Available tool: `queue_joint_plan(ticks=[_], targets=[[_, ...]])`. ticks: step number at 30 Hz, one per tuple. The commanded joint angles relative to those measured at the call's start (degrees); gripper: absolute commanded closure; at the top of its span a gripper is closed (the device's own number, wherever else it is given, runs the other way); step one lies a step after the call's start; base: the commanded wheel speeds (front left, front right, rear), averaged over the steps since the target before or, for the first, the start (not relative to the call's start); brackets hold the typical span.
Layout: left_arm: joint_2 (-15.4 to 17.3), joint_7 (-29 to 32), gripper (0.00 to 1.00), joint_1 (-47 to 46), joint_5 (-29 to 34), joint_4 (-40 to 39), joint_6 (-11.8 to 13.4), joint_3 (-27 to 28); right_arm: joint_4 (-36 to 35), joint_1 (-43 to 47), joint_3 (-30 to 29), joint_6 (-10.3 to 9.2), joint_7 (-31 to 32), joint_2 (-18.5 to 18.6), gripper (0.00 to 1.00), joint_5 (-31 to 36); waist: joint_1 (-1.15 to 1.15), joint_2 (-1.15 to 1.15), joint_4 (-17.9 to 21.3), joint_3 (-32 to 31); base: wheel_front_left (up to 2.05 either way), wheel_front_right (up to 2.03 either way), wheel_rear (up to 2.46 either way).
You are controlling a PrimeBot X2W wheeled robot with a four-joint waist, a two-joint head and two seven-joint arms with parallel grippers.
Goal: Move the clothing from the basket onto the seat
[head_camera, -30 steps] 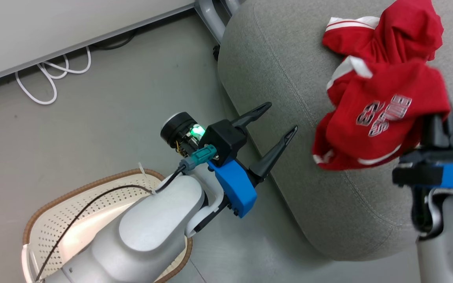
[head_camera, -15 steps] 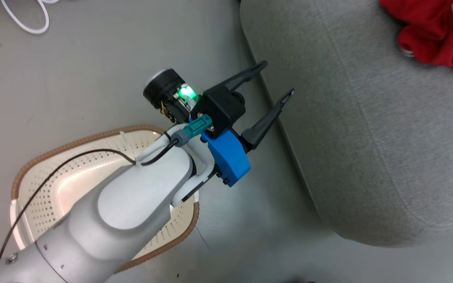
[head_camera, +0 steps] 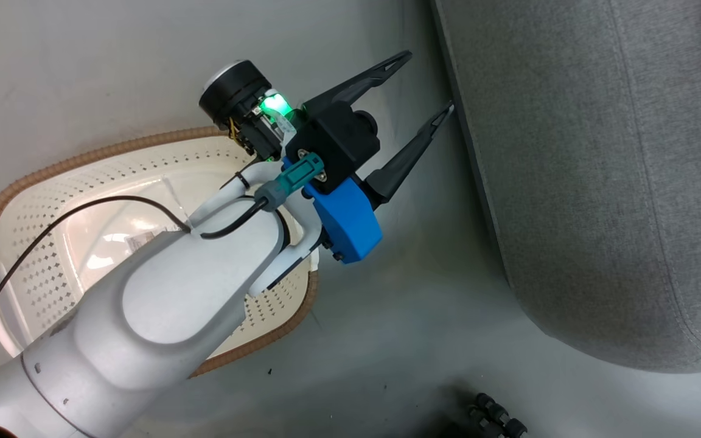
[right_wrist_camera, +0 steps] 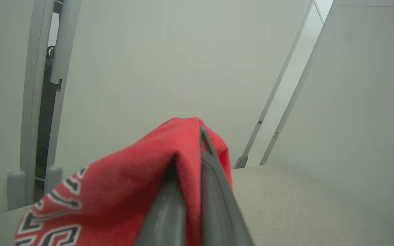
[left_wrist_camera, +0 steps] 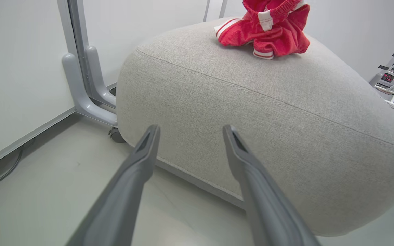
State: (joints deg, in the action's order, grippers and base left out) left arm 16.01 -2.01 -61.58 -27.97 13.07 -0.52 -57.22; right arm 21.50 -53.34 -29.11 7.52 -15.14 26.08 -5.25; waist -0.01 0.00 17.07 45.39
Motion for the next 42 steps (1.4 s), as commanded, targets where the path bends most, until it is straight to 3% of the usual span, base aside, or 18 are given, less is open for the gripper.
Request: queue_joint_plan(ticks=[1, 15, 16, 18, 32, 42], targets=[[0.58, 0.14, 0.0, -0.4, 0.49, -0.32, 0.34, 0.11, 1.22, 1.05, -0.19, -0.06, 0.0, -0.94, 1.0, 0.28, 0.01, 0.0, -0.01, 0.79, 0.0, 0.0, 0.0], [2.12, 0.26, 0.0, 0.34, -0.07, -1.31, 1.11, -0.06, 9.88, 3.19, -1.99, -0.06, 0.0, -7.0, 1.0, 3.02, 0.01, 0.0, 0.2, 1.21, 0.0, 0.0, 0.0], [2.09, 0.2, 0.0, 0.46, -0.12, -1.3, 1.2, -0.11, 9.58, 3.66, -2.2, -0.06, 0.0, -7.12, 0.78, 2.93, 0.01, 0.0, 0.27, 0.96, 0.0, 0.0, 0.0], [2.06, -0.15, 0.0, 0.83, -0.29, -1.12, 1.26, -0.25, 8.42, 4.79, -2.71, -0.06, 0.01, -7.56, 0.0, 2.79, 0.01, 0.0, 0.47, 0.19, 0.0, 0.0, 0.0], [-0.04, -6.7, 0.0, 7.26, -4.19, 3.69, 1.95, 0.54, -3.92, 22.08, 1.28, -0.06, 0.0, -10.36, 0.0, 1.97, 0.01, 0.0, 0.11, -12.74, 0.0, 0.0, 0.0], [-0.21, -12.83, 0.0, 15.15, -8.44, 7.54, 4.84, 6.86, -12.54, 30.1, 11.06, -0.06, 0.01, -12.67, 0.0, 3.32, 0.01, 0.0, -4.21, -24.4, 0.0, 0.0, 0.0]])
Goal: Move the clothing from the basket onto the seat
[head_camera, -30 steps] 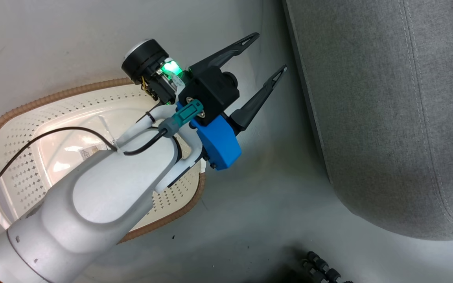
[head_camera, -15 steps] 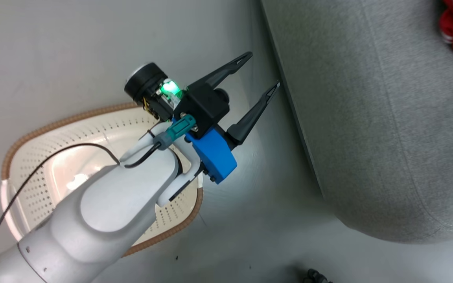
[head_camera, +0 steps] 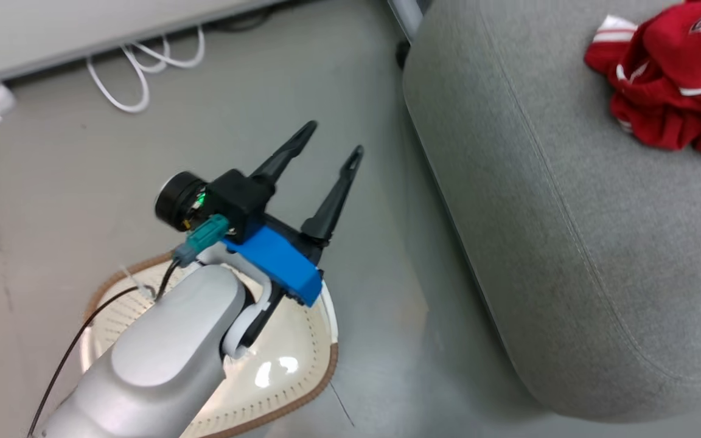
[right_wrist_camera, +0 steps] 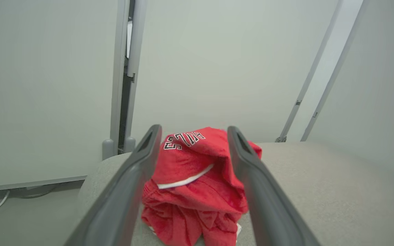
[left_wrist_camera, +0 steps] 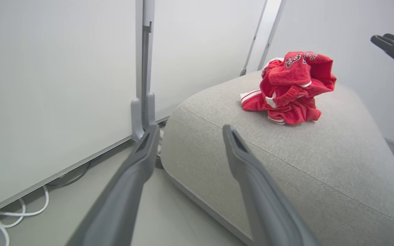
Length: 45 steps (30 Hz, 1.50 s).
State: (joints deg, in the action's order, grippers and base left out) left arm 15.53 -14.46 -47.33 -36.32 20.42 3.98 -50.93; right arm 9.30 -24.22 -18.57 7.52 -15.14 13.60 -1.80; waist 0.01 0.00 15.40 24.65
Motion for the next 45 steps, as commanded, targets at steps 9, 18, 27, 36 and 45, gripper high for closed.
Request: queue_joint_plan(ticks=[9, 18, 27, 36, 45], targets=[[-0.35, -0.73, 0.0, 11.43, 3.22, -3.86, 2.4, 14.45, -1.46, 5.22, 9.09, -0.06, 0.01, -2.88, 0.0, -0.4, -0.01, 0.0, -8.59, -11.07, 0.0, 0.0, 0.0], [-2.5, -0.74, 0.0, 23.57, 8.11, -5.64, 0.98, 27.13, -1.2, 10.26, 13.76, -0.06, 0.01, -5.75, 0.0, -1.49, -0.01, 0.0, -13.15, -16.45, 0.0, 0.0, 0.0], [-6.87, -0.75, 0.0, 34.5, 14.56, -6.89, -2.75, 38.43, -0.59, 17.72, 16.07, -0.06, 0.01, -8.2, 0.0, -3.29, -0.01, 0.0, -16.33, -20.92, 0.0, 0.0, 0.0], [-10.3, -0.75, 0.0, 40.76, 19.6, -6.33, -7.27, 44.53, 0.24, 23.5, 15.15, -0.05, 0.01, -9.82, 0.0, -4.5, -0.01, 0.0, -17.99, -23.81, 0.0, 0.0, 0.0], [-11.99, -0.75, 0.0, 42.72, 21.58, -5.41, -9.62, 47.66, 0.87, 26.4, 14.63, -0.05, 0.01, -10.63, 0.0, -4.96, -0.01, 0.0, -18.87, -24.81, 0.0, 0.0, 0.0]])
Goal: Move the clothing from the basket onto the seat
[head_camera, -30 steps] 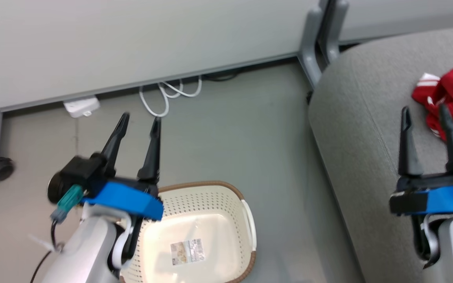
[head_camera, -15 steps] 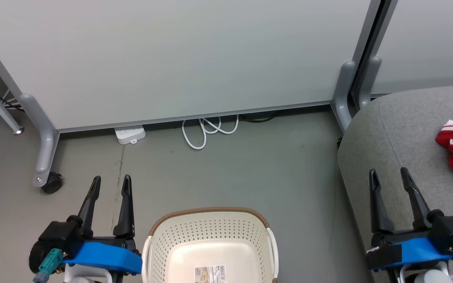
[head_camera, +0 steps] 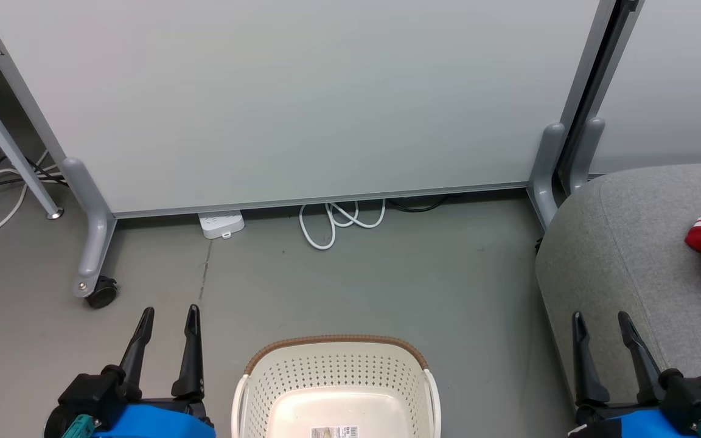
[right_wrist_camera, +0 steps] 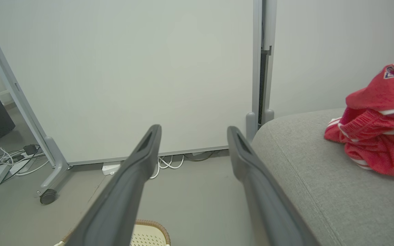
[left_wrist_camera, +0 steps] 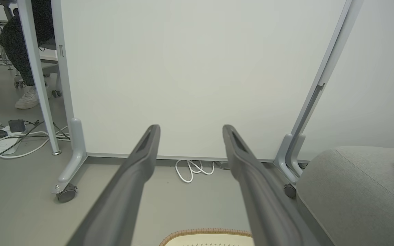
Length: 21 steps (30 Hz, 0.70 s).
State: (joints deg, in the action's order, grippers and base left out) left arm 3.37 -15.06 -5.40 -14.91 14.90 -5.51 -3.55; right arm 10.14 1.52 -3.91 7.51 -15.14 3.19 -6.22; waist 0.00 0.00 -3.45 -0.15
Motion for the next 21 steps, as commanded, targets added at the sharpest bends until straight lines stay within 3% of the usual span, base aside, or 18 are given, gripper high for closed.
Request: queue_joint_plan(ticks=[1, 14, 15, 21], targets=[[0.1, -0.16, 0.0, 0.88, 0.35, 0.22, -0.2, 0.53, 0.12, 0.76, 0.01, -0.04, 0.01, -0.26, 0.0, -0.54, 0.0, 0.0, -0.04, -0.11, 0.0, 0.0, 0.0], [-0.38, -0.16, 0.0, 1.17, 2.26, 1.56, -1.22, 1.97, 0.86, 0.73, 0.6, -0.04, 0.01, -0.39, 0.0, -1.34, 0.0, 0.0, 0.05, -0.58, 0.0, 0.0, 0.0], [-0.51, 0.0, 1.0, 0.61, 2.05, 1.53, -1.19, 1.68, 0.74, 0.2, 0.53, 0.0, 0.0, -0.19, 1.0, -1.09, 0.0, 0.0, 0.05, -0.58, 0.0, 0.0, 0.0], [-0.81, 1.16, 1.0, 1.26, -0.16, 3.86, -1.2, 1.96, 3.12, -0.1, 0.22, 0.01, 0.79, -0.23, 1.0, -3.37, -0.01, 0.0, 0.11, -0.59, 0.0, 0.0, 0.0]])
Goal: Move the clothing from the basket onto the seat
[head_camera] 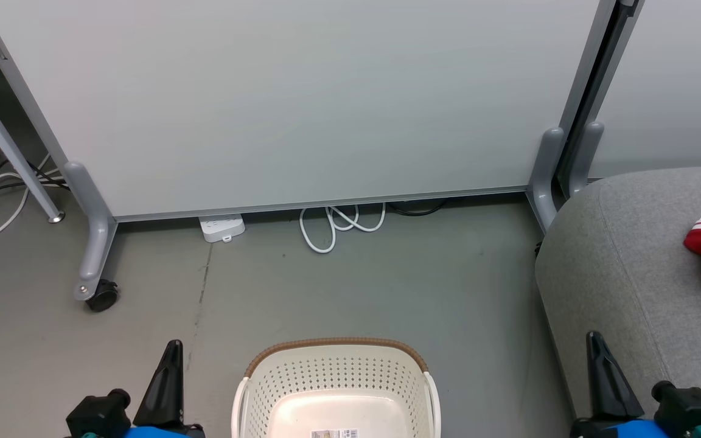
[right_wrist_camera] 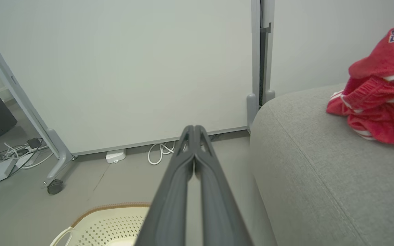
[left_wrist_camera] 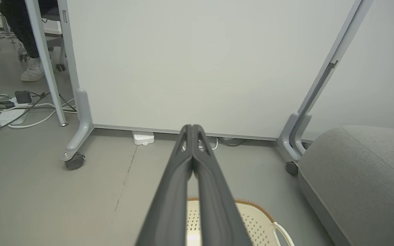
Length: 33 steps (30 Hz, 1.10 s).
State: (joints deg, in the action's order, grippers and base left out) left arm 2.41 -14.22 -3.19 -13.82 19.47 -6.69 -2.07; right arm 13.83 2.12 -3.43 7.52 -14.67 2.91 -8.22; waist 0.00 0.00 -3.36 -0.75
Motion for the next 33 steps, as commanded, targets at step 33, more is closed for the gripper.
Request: queue_joint_plan(ticks=[33], targets=[[0.33, 8.34, 1.0, -2.08, -32.01, -2.77, -0.38, 3.63, -0.4, -4.08, -1.34, -0.01, 8.56, 0.04, 1.0, -34.28, 0.0, 0.0, 0.91, 0.21, 0.0, 0.0, 0.0]])
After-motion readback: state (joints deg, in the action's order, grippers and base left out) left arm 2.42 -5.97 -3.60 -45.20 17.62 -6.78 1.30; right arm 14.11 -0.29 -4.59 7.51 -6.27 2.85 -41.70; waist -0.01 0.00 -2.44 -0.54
